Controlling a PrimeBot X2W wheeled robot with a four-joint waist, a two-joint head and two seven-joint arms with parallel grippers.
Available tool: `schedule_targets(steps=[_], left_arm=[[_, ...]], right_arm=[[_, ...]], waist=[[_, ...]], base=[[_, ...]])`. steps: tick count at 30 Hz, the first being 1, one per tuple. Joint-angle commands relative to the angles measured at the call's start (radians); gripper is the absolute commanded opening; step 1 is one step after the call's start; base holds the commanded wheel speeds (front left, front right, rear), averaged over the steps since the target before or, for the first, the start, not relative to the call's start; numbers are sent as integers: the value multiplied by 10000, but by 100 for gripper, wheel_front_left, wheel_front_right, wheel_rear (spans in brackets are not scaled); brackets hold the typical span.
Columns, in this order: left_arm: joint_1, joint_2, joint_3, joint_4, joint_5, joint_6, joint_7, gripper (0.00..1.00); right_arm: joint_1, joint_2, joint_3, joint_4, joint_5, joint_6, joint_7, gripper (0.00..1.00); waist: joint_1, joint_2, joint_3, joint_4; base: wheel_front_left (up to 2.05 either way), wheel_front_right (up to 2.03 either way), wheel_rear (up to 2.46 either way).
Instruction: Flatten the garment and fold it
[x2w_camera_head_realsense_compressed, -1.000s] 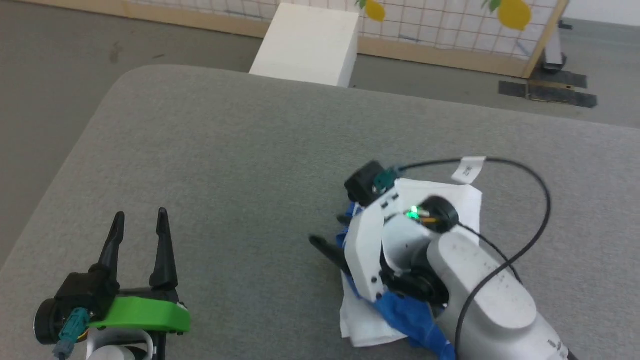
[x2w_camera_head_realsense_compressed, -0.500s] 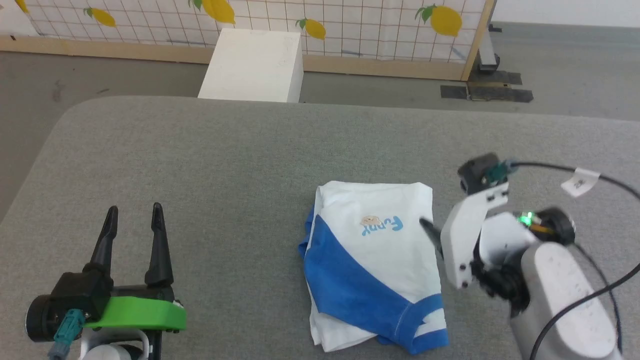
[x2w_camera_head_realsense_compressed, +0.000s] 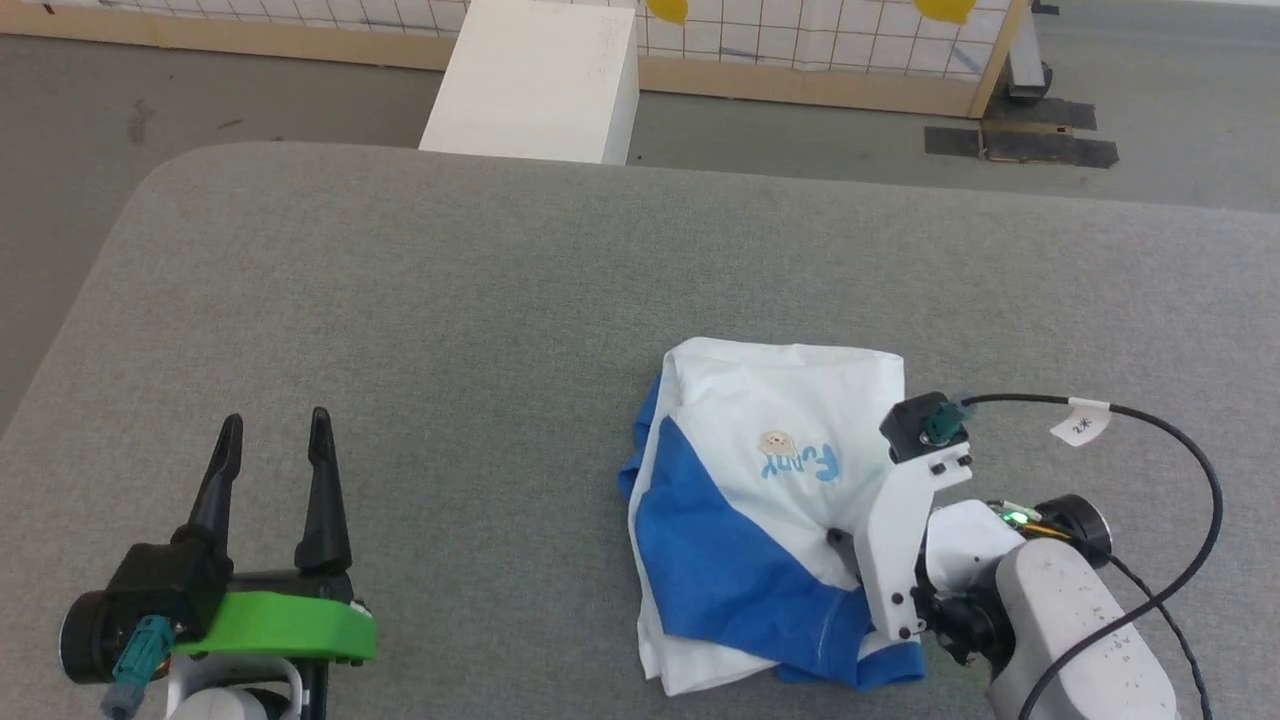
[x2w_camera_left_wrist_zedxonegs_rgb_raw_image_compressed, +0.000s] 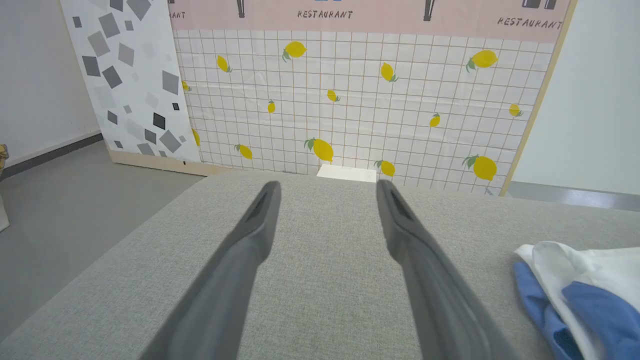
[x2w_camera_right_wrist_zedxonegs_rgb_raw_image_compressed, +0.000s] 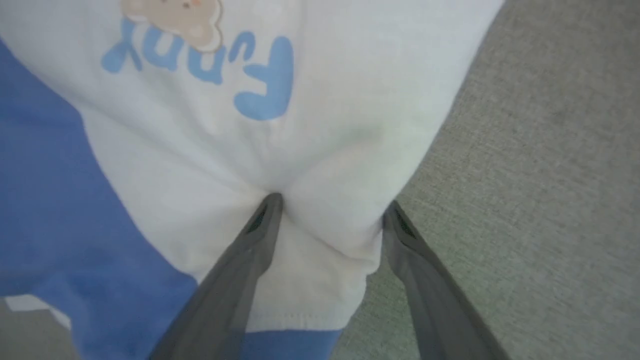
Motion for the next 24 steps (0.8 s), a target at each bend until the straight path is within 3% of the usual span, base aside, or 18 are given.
schedule_targets(steps=[1,2,5,8,17,24], left_arm=[[-189,-18,29,15,32,-45,-45,100],[-169,-15,56,13,50,-37,-45,100],[-40,0,155,-54,78,-13,-45,100],[181,35,345,-229,70,29,-45,100],[193,85,649,-930,-37,32,-45,100],[-272,499,610,-1594,42,-81,-21,100]], right_arm=[[3,16,151,237,133,-13,-28,5],[-69,17,237,309,193,-13,-73,0],[-274,2,518,270,304,-13,-185,0],[-488,-413,1211,-170,569,-13,-109,0],[-1834,-3511,3200,-2039,2047,-13,897,0],[-3028,-5197,3536,-2379,2558,-13,1250,0]], waist=[[0,0,-31,-80],[0,0,-60,-164],[0,0,-139,-549],[0,0,-138,-1312],[0,0,583,-3884],[0,0,1834,-4895]], base=[[0,0,0],[0,0,0],[0,0,0],[0,0,0],[0,0,0],[0,0,0]])
